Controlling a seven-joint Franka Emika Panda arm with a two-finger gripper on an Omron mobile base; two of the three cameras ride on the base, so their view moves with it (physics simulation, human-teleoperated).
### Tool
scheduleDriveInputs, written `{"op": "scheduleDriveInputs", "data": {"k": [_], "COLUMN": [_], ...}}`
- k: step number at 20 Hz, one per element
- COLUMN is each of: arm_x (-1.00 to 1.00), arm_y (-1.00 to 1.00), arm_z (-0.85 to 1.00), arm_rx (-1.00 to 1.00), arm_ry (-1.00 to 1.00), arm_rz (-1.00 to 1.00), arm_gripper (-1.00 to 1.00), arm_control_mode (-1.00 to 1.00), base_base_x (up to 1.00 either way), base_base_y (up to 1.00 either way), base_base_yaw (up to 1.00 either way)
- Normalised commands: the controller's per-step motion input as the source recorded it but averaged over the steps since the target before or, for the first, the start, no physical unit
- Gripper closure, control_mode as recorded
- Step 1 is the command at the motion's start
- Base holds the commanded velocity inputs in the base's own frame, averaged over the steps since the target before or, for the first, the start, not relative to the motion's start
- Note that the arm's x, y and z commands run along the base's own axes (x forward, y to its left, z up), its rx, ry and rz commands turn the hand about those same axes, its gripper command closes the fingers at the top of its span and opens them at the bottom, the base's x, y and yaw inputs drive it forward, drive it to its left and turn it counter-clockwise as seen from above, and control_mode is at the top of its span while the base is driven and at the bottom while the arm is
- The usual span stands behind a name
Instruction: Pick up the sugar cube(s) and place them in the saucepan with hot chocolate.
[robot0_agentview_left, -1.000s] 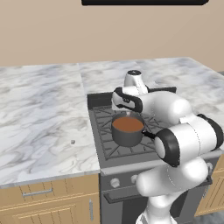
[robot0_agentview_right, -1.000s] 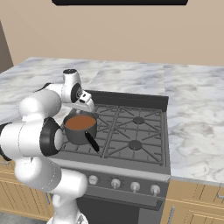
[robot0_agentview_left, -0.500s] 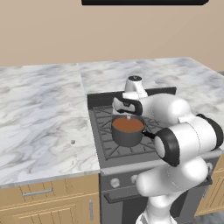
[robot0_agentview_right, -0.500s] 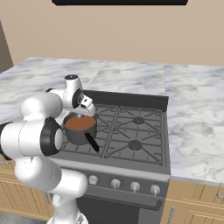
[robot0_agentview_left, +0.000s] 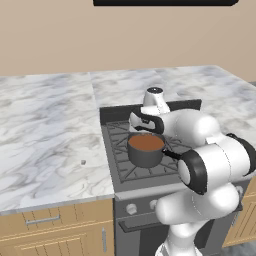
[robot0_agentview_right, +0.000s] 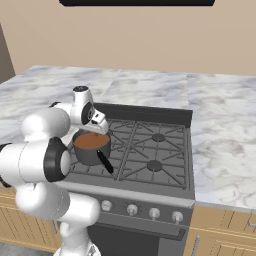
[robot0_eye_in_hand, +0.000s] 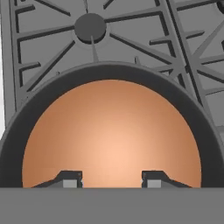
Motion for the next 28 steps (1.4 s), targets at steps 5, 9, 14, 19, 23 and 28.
{"op": "scheduleDriveInputs", "data": {"k": [5,9,14,19,23,28], "arm_x": [-0.05,-0.01,-0.04,0.0,0.0,0.0], "arm_y": [0.0,0.0,0.01,0.2,0.42,0.13], "arm_z": [0.04,0.23,0.72,0.55,0.03,0.12], "arm_rx": [0.0,0.0,0.0,0.0,0.0,0.0], "arm_ry": [0.0,0.0,-0.01,0.0,0.0,0.0], "arm_rz": [0.0,0.0,0.0,0.0,0.01,0.0], "arm_gripper": [-1.0,-1.0,-1.0,-1.0,-1.0,-1.0], "arm_control_mode": [-1.0,-1.0,-1.0,-1.0,-1.0,-1.0], "base_base_x": [0.0,0.0,0.0,0.0,0.0,0.0], "base_base_y": [0.0,0.0,0.0,0.0,0.0,0.0], "base_base_yaw": [0.0,0.0,0.0,0.0,0.0,0.0]}}
